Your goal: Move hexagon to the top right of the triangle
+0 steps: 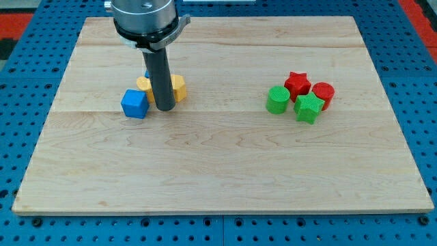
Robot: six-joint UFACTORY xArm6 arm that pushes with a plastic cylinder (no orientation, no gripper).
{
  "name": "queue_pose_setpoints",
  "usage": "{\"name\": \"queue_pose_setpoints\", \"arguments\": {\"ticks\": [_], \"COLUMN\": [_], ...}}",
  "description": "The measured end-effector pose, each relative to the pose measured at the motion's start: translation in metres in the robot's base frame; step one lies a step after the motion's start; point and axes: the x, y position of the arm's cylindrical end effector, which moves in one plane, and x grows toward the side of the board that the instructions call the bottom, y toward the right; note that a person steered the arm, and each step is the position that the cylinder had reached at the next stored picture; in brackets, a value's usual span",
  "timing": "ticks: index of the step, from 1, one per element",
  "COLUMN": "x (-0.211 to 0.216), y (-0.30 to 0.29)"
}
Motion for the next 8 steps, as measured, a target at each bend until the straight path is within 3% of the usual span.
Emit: {"name": "queue_pose_setpoints", "arguments": {"ticks": [3,8], "x": [0.004,-0.090], "y": [0.033,0.016]}}
